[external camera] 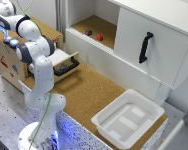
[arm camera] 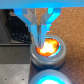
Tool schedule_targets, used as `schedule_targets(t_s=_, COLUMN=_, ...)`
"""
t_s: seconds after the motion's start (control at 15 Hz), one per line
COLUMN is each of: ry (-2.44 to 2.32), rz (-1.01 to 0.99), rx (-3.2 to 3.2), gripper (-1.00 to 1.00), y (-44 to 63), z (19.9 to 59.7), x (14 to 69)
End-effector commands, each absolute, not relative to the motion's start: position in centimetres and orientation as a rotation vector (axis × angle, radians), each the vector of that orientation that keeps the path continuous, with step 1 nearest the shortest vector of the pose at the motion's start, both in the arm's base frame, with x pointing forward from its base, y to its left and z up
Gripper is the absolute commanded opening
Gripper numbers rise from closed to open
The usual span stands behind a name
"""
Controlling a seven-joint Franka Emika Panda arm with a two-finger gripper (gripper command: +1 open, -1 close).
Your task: Turn off the red light
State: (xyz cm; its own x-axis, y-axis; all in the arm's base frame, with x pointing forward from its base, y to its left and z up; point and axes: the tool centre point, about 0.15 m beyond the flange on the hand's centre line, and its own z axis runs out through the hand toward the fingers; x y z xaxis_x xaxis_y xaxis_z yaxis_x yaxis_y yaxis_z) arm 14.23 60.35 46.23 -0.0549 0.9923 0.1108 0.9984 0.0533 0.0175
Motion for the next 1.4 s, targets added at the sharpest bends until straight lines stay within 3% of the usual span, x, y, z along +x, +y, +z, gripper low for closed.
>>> schedule_targets(t_s=0.0, ry=-2.348, rz=0.091, rx=-2.217, gripper=-1.0, y=64.4, z=48.0, x=15.0)
schedule_targets(t_s=0.33, ry=-2.354, rz=0.026, rx=-2.285, gripper=-1.0, y=63.1, z=50.9, x=15.5)
schedule_targets(t_s=1.13, ry=-2.307, rz=0.243, rx=-2.213, gripper=-1.0, y=64.7, z=42.6, x=17.3)
schedule_targets(t_s=1.33, ry=-2.311, rz=0.142, rx=-2.251, gripper=-1.0, y=64.8, z=46.0, x=16.3)
